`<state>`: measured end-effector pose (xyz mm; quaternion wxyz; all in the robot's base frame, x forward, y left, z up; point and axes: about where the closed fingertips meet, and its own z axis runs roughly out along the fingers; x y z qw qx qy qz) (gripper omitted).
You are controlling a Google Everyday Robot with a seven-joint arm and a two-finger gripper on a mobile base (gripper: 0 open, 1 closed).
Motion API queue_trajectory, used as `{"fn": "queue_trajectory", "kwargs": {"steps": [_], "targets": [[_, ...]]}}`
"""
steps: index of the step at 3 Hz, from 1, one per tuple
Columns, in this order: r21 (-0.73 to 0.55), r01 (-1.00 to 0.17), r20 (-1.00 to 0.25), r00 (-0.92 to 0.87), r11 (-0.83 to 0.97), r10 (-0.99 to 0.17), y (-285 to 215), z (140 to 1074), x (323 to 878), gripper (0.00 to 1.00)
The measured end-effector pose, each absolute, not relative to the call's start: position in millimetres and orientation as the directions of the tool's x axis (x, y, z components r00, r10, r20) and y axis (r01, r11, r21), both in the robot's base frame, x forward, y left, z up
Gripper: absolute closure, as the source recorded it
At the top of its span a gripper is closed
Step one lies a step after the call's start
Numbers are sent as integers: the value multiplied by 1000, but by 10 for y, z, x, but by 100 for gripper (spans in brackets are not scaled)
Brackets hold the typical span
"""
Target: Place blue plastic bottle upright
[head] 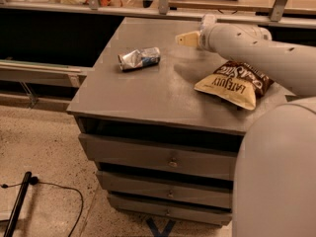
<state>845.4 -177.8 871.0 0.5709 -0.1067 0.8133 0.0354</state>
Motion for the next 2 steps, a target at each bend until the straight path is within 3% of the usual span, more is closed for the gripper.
{"fn": "queue_trajectory", "kwargs": {"steps": [2], "targets": [[-37, -209, -942, -319, 977, -104, -1656, 8547, 8729, 49]]}}
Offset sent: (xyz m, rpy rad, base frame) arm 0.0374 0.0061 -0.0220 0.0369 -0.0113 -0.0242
